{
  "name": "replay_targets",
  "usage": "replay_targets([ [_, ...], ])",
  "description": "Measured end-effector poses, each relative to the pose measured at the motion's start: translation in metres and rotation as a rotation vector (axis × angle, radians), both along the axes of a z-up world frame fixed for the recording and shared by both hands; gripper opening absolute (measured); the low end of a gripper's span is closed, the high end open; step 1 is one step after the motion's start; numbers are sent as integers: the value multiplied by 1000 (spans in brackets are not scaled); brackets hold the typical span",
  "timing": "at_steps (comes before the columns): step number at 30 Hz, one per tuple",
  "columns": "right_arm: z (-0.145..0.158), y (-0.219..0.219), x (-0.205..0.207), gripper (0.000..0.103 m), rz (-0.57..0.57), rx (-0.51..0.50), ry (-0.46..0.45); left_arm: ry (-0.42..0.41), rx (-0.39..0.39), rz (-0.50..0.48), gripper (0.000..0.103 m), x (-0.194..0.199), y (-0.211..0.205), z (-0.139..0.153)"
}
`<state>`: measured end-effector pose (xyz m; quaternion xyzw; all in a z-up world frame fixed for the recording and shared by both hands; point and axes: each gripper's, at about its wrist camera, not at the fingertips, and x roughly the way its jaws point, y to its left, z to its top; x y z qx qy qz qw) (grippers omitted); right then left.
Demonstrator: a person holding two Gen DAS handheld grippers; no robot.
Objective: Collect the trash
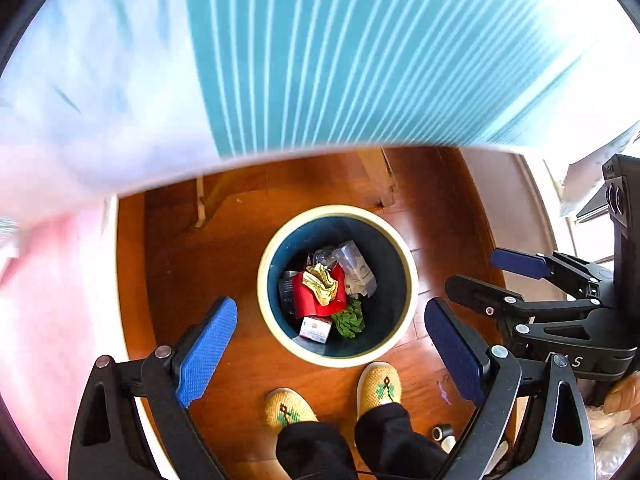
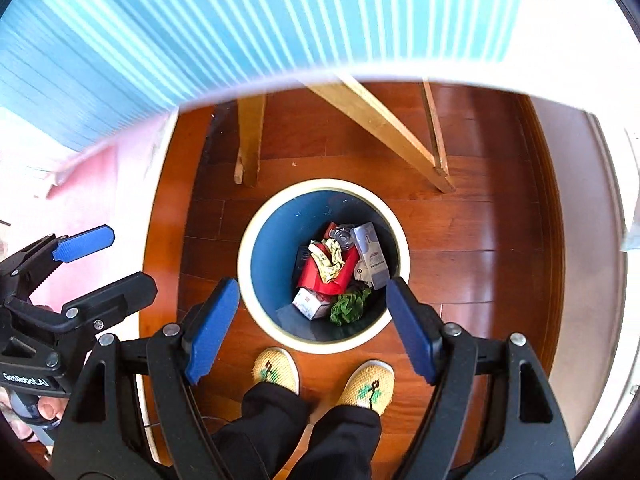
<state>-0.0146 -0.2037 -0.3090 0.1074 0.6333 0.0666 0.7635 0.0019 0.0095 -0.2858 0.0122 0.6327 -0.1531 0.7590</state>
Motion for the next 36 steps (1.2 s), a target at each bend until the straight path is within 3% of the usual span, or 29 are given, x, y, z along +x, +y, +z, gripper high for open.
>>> replay_targets([
  [10, 127, 7, -4, 74, -13, -11, -47, -112, 70, 73, 96, -8, -1, 136],
  [20, 243, 9, 8, 74, -41, -8, -73, -169, 118, 166, 96, 7, 6, 252],
  [25, 306, 9, 18, 74, -50, 7, -135, -222, 136, 197, 96, 18, 8, 311],
  [32, 381, 13, 31, 74, -37, -18, -246, -278, 123, 254, 96, 35, 10, 372],
  [36, 408, 11, 33, 74, -47, -42, -288, -298, 108, 286, 96, 34, 6, 395],
])
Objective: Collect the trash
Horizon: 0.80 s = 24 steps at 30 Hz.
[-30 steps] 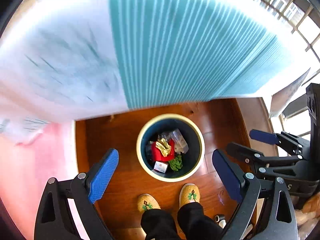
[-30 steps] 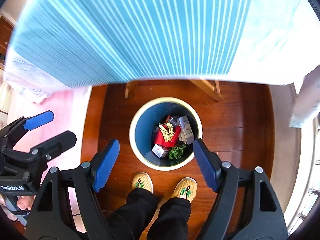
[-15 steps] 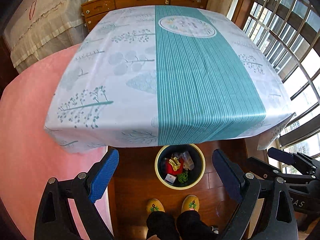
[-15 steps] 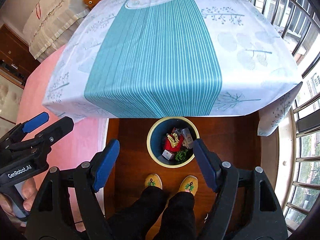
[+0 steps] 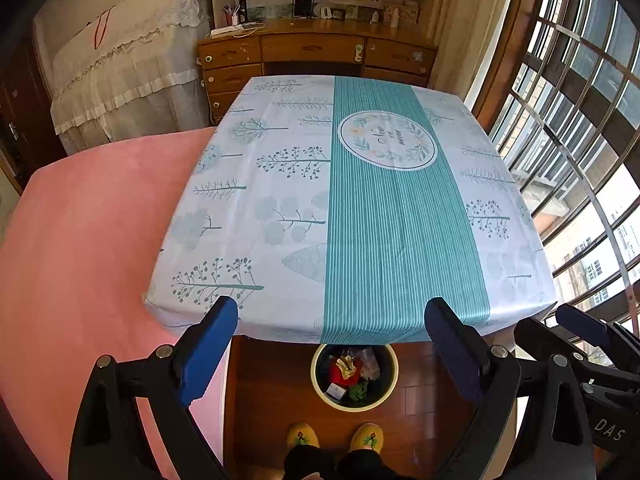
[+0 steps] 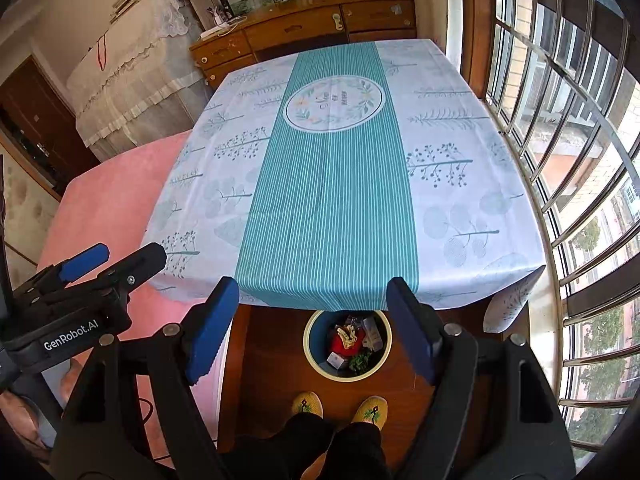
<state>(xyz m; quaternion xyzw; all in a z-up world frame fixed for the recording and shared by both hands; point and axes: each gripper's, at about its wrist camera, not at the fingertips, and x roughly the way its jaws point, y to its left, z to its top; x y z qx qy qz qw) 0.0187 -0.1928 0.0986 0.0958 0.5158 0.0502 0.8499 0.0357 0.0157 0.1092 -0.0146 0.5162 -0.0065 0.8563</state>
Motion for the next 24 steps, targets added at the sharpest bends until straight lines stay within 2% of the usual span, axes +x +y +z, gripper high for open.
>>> replay_targets([
  [3, 15, -2, 0, 74, -10, -16, -30, -10, 2, 3, 96, -2, -6, 9],
  [14, 35, -14, -2, 74, -16, -46, -88, -51, -1, -5, 96, -4, -22, 25],
  [24, 35, -18, 3, 74, -12, -68, -104, -55, 2, -3, 96, -1, -25, 26],
])
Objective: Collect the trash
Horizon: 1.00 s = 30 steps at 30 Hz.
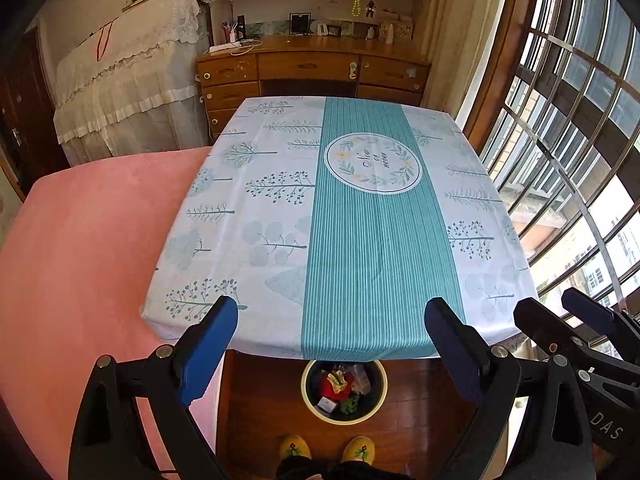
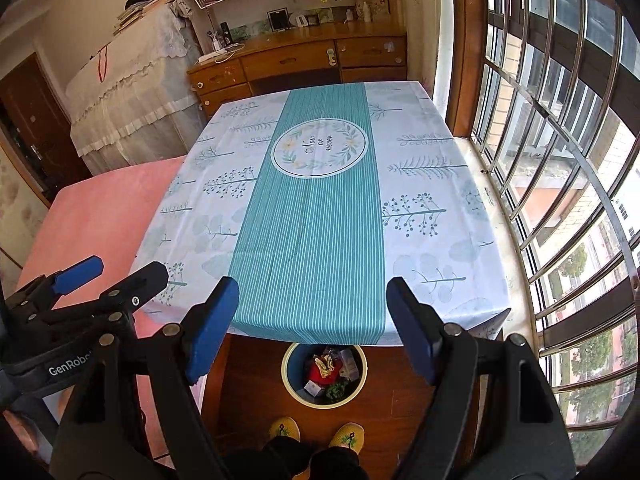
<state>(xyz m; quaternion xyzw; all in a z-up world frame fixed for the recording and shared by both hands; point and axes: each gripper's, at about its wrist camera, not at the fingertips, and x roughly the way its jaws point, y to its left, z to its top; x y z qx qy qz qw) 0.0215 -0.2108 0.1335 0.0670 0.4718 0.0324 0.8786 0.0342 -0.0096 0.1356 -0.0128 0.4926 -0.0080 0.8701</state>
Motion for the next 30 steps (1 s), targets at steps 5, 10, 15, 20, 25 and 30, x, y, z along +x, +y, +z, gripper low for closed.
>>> replay_targets([
  [5, -1, -1, 2, 74, 1, 0, 3, 10, 6, 2, 96, 3, -3, -5],
  [10, -2, -3, 2, 74, 1, -2, 3, 15, 13, 6, 96, 3, -6, -8],
  [15, -3, -3, 4, 74, 0, -4, 5, 17, 19, 6, 95, 5, -3, -12],
  [20, -3, -3, 4, 74, 0, -5, 5, 21, 21, 8, 95, 6, -2, -14],
  [25, -3, -5, 4, 74, 0, -8, 6, 26, 24, 8, 95, 6, -1, -16],
  [30, -3, -5, 5, 74, 1, -11, 5, 26, 26, 9, 95, 6, -1, -17],
])
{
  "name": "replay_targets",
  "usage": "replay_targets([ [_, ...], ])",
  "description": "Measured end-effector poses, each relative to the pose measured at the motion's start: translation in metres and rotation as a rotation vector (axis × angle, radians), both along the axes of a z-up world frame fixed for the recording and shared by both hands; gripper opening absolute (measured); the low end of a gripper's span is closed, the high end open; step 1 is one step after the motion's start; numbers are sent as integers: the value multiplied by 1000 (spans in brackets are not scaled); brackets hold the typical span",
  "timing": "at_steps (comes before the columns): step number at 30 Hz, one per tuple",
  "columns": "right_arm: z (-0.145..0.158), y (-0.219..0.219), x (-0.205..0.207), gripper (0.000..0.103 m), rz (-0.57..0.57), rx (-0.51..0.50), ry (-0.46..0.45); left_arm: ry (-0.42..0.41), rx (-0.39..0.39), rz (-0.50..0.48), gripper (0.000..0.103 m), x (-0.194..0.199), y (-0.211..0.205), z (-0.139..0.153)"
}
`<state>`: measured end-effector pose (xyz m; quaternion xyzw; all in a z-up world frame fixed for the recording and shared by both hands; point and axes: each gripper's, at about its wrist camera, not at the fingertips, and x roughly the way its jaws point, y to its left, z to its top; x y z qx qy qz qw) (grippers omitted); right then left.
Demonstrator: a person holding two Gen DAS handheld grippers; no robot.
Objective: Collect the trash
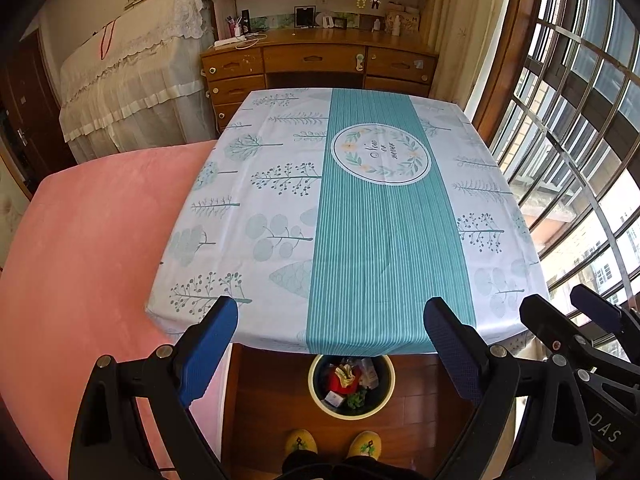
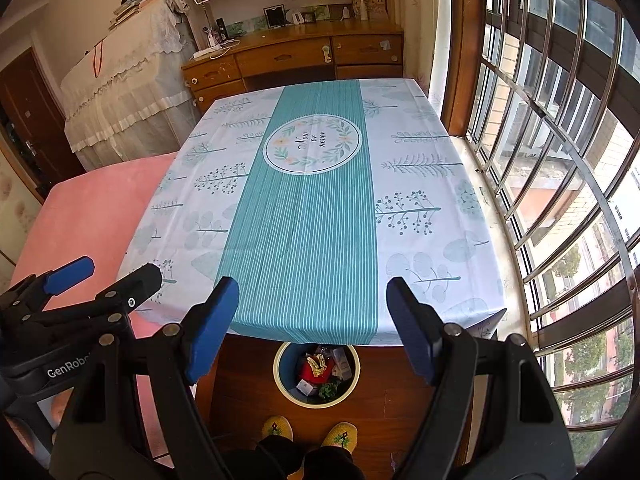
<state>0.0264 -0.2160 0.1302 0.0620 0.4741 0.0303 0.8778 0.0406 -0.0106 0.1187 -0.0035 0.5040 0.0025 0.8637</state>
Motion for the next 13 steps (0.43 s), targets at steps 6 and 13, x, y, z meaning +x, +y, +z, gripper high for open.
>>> replay_targets([
  [6, -1, -2, 0, 74, 2, -1, 0, 0, 4, 2, 95, -2, 3, -2],
  [13, -4, -10, -3, 74, 10, -2, -5, 2, 13, 10, 95, -5, 8, -6],
])
